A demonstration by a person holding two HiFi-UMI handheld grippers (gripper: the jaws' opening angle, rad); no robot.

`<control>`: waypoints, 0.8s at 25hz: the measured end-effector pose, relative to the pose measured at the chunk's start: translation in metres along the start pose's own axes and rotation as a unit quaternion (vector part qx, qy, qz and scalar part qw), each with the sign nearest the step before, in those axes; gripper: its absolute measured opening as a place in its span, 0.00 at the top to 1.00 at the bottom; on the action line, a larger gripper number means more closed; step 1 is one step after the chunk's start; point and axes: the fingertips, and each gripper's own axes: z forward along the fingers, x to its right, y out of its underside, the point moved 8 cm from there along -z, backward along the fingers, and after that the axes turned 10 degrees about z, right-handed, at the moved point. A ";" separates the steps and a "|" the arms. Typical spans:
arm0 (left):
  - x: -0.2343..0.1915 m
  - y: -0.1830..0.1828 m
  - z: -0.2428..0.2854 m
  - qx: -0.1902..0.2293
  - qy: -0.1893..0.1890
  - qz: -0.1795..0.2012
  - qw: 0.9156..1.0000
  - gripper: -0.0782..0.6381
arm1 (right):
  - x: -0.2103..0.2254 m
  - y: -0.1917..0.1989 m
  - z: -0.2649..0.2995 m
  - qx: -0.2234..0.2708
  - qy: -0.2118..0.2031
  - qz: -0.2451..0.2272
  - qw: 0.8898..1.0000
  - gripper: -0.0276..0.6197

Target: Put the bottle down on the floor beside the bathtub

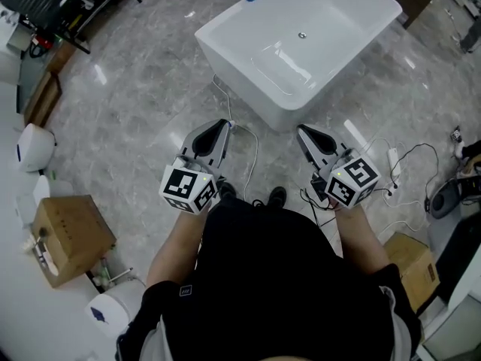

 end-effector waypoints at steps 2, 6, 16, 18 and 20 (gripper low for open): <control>-0.003 -0.001 -0.004 0.000 0.000 0.009 1.000 0.86 | 0.000 -0.002 -0.007 0.012 0.010 -0.008 1.000 0.91; -0.024 0.006 -0.013 -0.011 -0.010 -0.010 1.000 0.86 | 0.004 -0.004 -0.006 0.027 0.036 -0.007 0.999 0.91; -0.086 0.018 -0.047 -0.006 -0.025 -0.030 0.999 0.86 | -0.040 -0.008 0.054 0.048 0.056 -0.018 0.997 0.91; -0.093 0.017 -0.051 -0.001 -0.025 -0.028 0.999 0.86 | -0.047 -0.008 0.059 0.045 0.053 -0.024 0.997 0.91; -0.099 0.015 -0.055 0.003 -0.026 -0.020 0.999 0.86 | -0.051 -0.008 0.063 0.041 0.055 -0.030 0.997 0.91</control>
